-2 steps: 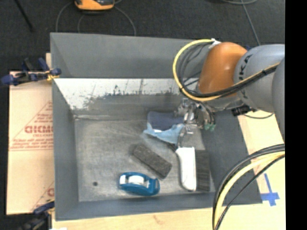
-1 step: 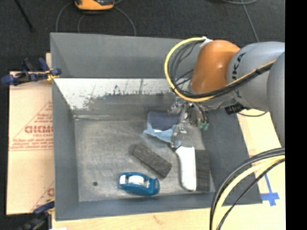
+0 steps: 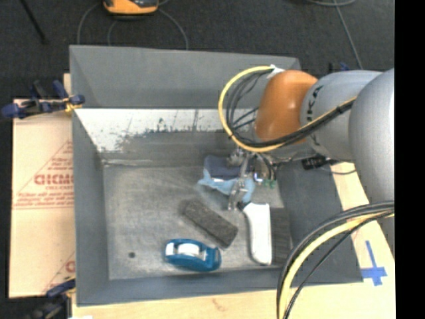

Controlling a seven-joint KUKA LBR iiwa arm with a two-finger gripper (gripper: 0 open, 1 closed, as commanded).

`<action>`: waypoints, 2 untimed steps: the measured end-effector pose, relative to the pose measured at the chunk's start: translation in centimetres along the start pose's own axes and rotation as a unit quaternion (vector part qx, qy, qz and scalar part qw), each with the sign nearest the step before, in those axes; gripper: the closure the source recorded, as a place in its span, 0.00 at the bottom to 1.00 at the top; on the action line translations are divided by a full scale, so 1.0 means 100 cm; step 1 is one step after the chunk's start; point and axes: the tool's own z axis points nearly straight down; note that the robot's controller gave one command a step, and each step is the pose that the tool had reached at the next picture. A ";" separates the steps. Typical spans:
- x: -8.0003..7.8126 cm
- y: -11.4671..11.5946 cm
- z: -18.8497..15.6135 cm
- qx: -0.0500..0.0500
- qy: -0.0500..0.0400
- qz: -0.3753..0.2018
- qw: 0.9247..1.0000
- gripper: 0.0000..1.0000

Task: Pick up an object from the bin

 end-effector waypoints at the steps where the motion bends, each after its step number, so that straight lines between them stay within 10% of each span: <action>1: -0.002 0.011 0.000 0.000 -0.011 0.032 0.999 1.00; 2: -0.002 0.011 0.000 0.000 -0.011 0.032 0.999 1.00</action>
Offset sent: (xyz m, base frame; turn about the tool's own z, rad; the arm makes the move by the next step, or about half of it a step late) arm 0.0000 0.0000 0.0000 0.0000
